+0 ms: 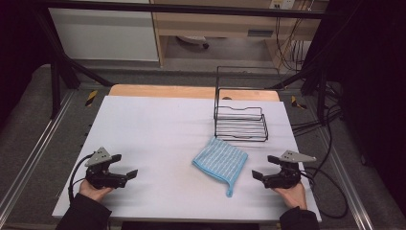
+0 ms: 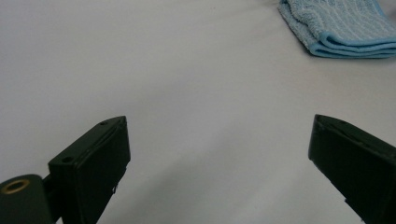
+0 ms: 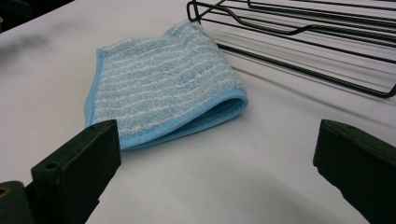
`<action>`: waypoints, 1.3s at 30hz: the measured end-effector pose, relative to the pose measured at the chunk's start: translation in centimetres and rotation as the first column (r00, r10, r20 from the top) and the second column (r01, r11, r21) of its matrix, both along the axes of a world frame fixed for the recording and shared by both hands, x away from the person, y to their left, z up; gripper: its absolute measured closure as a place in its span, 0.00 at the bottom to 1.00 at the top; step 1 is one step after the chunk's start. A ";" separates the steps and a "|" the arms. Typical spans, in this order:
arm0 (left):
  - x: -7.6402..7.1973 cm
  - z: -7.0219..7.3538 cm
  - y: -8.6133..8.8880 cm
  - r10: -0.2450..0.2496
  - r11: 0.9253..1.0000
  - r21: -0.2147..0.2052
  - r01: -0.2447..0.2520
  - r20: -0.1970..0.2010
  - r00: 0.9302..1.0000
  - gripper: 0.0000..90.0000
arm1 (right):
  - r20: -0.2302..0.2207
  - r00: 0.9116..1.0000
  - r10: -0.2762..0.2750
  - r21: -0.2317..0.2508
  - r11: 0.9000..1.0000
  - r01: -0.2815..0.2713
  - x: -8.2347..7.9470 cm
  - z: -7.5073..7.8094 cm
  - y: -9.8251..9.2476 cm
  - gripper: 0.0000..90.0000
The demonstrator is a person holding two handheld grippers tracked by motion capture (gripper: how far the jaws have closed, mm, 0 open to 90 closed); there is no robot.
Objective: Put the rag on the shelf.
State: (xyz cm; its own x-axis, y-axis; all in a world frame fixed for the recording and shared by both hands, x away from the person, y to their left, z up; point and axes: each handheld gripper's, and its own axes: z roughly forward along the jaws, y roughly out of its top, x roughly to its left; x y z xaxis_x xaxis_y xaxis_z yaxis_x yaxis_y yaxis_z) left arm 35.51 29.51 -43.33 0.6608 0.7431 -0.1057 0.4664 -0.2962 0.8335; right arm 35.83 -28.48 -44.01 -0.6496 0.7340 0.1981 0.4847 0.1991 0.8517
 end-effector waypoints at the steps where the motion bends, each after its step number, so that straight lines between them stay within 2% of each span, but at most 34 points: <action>1: 0.0 0.0 0.0 0.001 1.000 0.003 -0.001 -0.002 1.000 0.06 | 0.000 1.000 0.000 -0.001 1.000 0.000 0.0 0.0 0.0 0.02; 16: 0.1 -0.1 0.1 0.002 1.000 0.011 -0.002 -0.007 1.000 0.06 | -0.008 1.000 0.017 -0.030 0.999 -0.017 -0.1 0.0 1.1 0.02; 20: 0.1 -0.2 0.1 0.005 1.000 0.013 -0.004 -0.010 1.000 0.06 | -0.011 1.000 0.026 -0.033 0.999 -0.026 -0.1 0.1 1.8 0.02; 25: 0.2 -0.2 0.0 0.001 1.000 0.026 -0.001 -0.012 1.000 0.06 | -0.011 0.998 0.058 -0.073 0.996 -0.059 -0.1 0.0 3.2 0.02; 33: 0.2 -0.3 0.0 0.004 0.999 0.035 -0.004 -0.019 1.000 0.06 | 0.003 0.997 0.073 -0.082 0.994 -0.072 -0.3 0.5 4.9 0.04; 39: 0.2 -0.3 0.0 0.008 0.999 0.042 -0.007 -0.017 1.000 0.06 | 0.006 0.996 0.086 -0.121 0.989 -0.085 -0.4 0.6 6.7 0.06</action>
State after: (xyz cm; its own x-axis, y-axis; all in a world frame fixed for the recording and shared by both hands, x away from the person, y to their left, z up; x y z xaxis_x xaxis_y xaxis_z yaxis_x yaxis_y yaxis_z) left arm 35.74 29.52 -43.67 0.6534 0.7521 -0.0861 0.4831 -0.3267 0.8123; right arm 35.45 -21.79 -43.38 -0.7125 0.6938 0.1044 0.4525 0.3407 0.8241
